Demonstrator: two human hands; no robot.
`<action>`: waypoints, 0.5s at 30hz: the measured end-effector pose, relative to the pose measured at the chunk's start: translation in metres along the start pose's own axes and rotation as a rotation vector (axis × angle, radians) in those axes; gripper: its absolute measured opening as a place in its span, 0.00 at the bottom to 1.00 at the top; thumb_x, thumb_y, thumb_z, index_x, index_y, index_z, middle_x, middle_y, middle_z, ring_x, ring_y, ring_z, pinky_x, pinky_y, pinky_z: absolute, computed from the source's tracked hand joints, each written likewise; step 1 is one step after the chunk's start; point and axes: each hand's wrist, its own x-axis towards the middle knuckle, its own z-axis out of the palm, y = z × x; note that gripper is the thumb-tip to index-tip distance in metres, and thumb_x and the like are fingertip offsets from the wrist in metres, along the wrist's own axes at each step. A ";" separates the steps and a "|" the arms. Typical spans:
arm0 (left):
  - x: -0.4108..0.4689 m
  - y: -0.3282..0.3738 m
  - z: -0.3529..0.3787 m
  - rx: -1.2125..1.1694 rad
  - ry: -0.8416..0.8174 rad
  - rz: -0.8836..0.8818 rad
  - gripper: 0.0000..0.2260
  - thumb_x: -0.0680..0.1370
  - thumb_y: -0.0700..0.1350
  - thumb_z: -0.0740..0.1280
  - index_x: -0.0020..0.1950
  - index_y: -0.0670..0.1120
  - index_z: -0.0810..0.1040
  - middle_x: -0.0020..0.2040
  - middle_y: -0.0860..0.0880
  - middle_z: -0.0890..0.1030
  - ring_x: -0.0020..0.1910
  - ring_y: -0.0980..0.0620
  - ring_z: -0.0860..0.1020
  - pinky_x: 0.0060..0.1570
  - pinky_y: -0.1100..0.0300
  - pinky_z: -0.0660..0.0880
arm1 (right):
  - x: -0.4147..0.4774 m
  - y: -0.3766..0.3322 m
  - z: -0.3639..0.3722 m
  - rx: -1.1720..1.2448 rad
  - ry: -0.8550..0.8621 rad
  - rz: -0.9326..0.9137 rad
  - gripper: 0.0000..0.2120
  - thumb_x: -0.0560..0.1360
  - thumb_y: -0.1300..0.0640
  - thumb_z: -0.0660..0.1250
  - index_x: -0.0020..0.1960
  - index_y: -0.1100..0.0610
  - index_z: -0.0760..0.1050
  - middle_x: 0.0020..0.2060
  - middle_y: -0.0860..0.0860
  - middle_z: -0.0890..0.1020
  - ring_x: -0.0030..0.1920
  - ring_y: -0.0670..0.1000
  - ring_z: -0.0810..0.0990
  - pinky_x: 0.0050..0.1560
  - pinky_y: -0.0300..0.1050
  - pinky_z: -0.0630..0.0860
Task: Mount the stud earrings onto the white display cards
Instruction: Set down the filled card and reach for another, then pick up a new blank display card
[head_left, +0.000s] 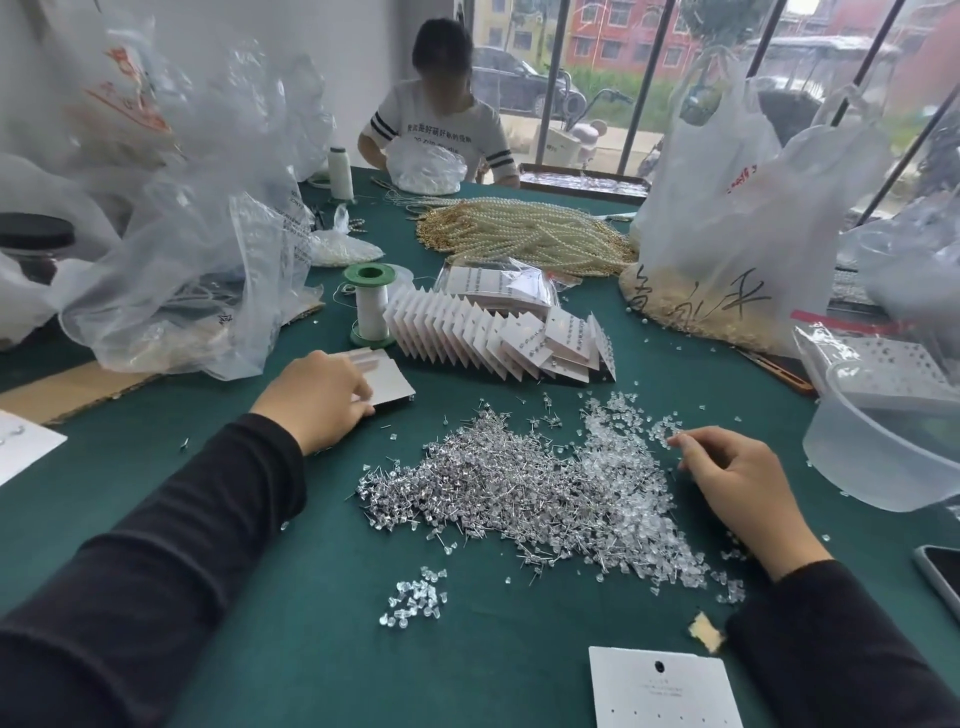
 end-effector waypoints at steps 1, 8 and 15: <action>-0.001 0.001 -0.001 -0.007 -0.002 0.012 0.10 0.75 0.49 0.65 0.52 0.49 0.82 0.54 0.44 0.81 0.54 0.42 0.76 0.55 0.54 0.72 | 0.000 0.000 0.000 -0.004 -0.005 -0.001 0.07 0.76 0.57 0.64 0.46 0.54 0.81 0.33 0.48 0.81 0.34 0.52 0.78 0.34 0.42 0.70; -0.020 0.033 -0.016 -0.165 0.517 0.240 0.05 0.73 0.36 0.67 0.44 0.35 0.82 0.39 0.39 0.78 0.40 0.41 0.74 0.41 0.51 0.73 | -0.002 -0.007 0.000 -0.054 -0.025 -0.018 0.05 0.76 0.57 0.65 0.45 0.52 0.80 0.35 0.43 0.80 0.37 0.45 0.77 0.34 0.37 0.67; -0.028 0.121 -0.031 -1.228 0.137 0.022 0.03 0.72 0.38 0.70 0.44 0.39 0.79 0.41 0.45 0.83 0.32 0.53 0.81 0.31 0.67 0.77 | -0.007 -0.014 -0.003 -0.153 -0.070 -0.096 0.04 0.75 0.57 0.66 0.43 0.53 0.80 0.33 0.44 0.80 0.32 0.41 0.75 0.31 0.29 0.69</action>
